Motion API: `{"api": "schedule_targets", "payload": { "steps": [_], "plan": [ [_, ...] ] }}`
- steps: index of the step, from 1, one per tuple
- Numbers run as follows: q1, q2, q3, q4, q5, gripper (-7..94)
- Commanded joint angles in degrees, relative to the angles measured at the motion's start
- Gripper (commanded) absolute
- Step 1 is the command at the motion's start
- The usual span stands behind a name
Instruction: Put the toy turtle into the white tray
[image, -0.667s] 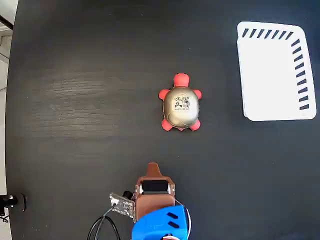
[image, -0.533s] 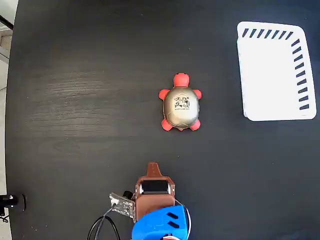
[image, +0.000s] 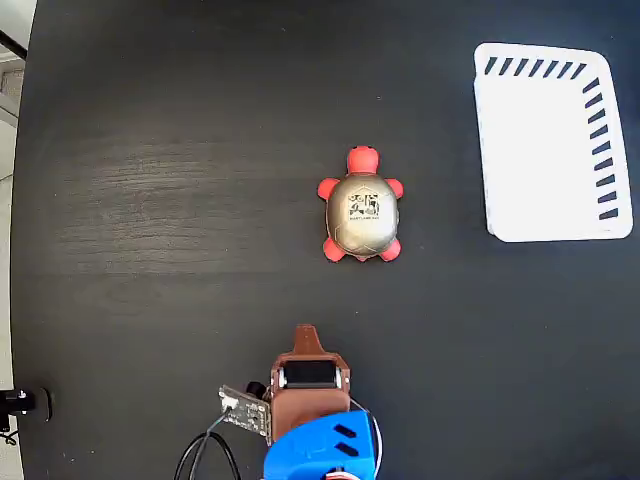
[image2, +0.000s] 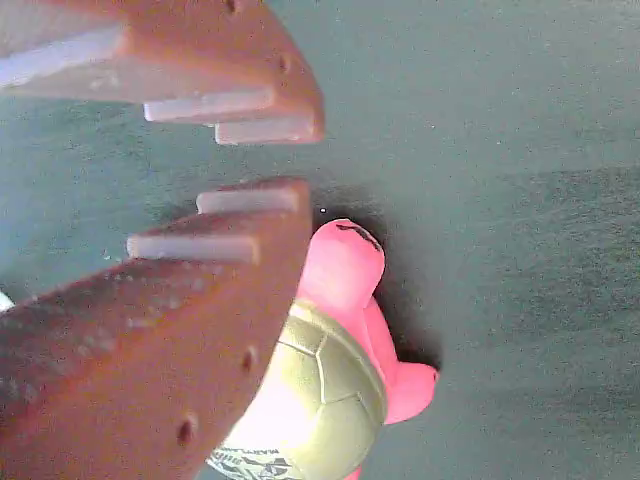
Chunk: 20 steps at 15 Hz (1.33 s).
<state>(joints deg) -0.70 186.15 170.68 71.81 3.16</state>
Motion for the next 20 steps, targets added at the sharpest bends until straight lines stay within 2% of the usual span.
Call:
{"api": "schedule_targets", "payload": {
  "steps": [1, 6, 8, 10, 11, 18, 20],
  "plan": [
    [-1.05, 0.18, -2.99, 1.14, 0.44, 0],
    [-2.64, 0.18, -2.99, 1.14, -0.62, 0],
    [-3.6, -4.66, -3.78, -1.49, -0.62, 0],
    [-1.14, -14.06, -5.62, -8.7, 4.92, 0],
    [0.0, -18.63, -8.53, -9.67, 6.5, 0],
    [3.16, -49.75, -36.74, -8.7, 26.19, 0],
    [4.39, -60.64, -46.58, -4.31, 32.08, 0]
  ]
}}
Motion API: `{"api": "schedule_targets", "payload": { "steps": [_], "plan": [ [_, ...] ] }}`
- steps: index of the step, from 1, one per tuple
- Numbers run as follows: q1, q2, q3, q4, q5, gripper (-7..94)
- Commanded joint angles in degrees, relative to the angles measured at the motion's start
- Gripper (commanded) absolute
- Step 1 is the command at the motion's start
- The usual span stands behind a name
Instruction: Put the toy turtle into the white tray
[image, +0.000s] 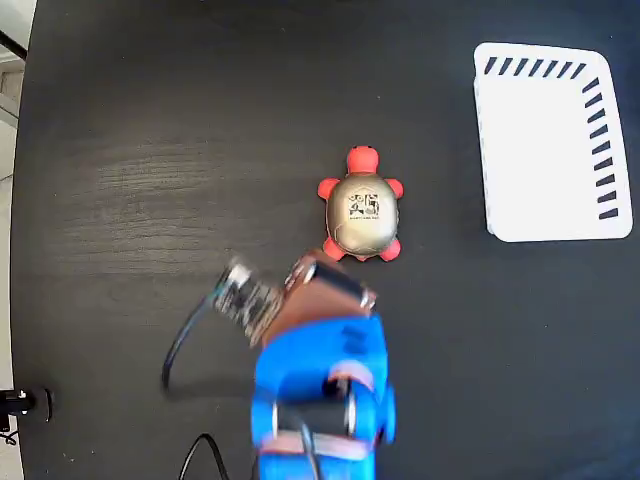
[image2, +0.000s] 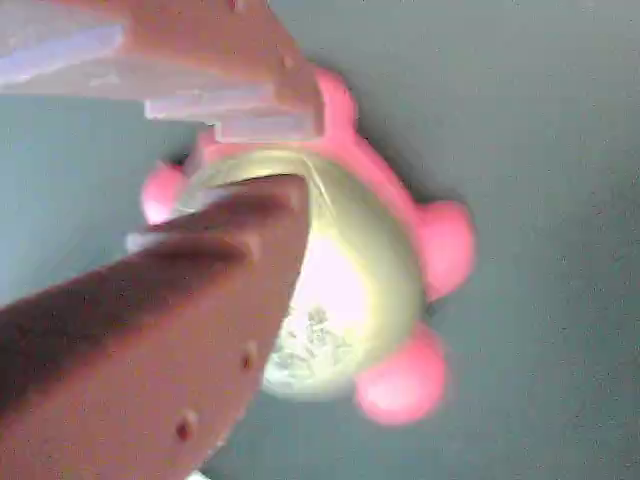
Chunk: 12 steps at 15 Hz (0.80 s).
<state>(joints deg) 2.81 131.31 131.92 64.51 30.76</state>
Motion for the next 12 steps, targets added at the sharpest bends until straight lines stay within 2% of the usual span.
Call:
{"api": "schedule_targets", "payload": {
  "steps": [1, 7, 12],
  "plan": [
    [1.76, -10.63, -13.27, 5.36, 7.03, 0],
    [5.1, -33.49, -42.01, 21.36, 19.42, 1],
    [8.26, -37.79, -42.89, 22.15, 25.22, 31]
  ]
}}
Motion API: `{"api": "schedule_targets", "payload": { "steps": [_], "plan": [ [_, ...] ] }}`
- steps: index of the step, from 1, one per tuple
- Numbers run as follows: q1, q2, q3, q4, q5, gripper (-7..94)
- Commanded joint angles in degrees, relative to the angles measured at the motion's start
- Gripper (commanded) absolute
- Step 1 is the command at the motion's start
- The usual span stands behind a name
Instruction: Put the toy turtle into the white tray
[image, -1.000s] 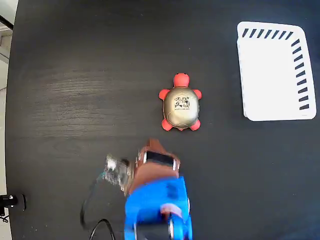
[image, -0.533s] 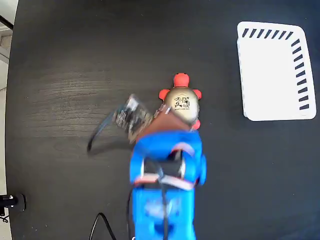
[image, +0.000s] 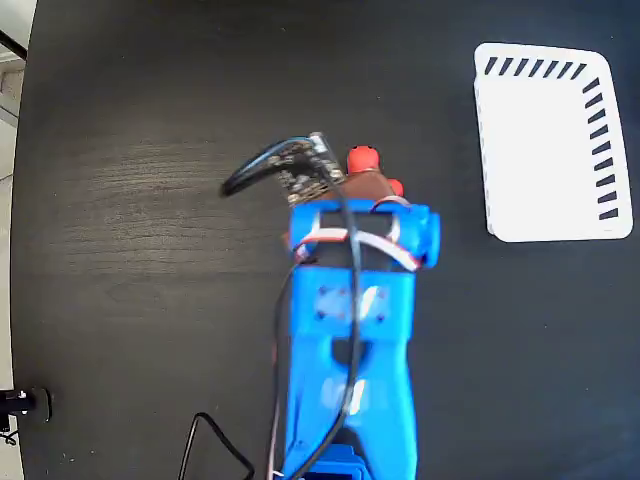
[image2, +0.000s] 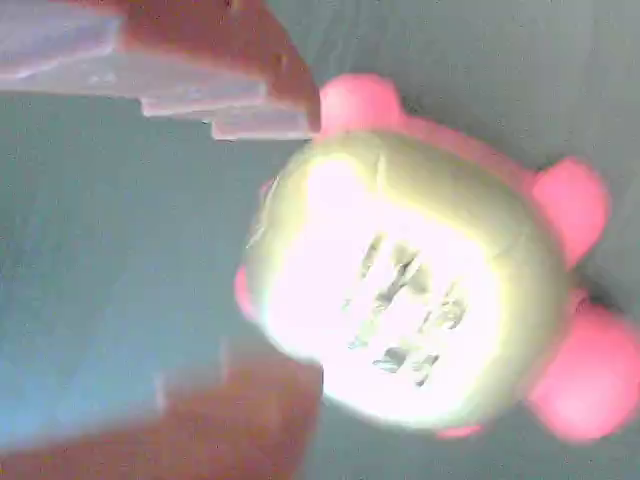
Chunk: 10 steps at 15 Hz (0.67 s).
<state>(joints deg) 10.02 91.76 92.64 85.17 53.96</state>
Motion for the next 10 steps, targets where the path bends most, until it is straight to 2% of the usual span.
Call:
{"api": "schedule_targets", "payload": {
  "steps": [1, 5, 6, 10],
  "plan": [
    [1.49, 0.97, -4.83, 3.25, 2.72, 38],
    [-0.18, -1.41, -8.26, 7.21, 5.54, 39],
    [-0.97, -1.93, -8.0, 6.86, 6.5, 45],
    [-1.58, -3.25, -3.6, 1.32, 8.7, 45]
  ]
}}
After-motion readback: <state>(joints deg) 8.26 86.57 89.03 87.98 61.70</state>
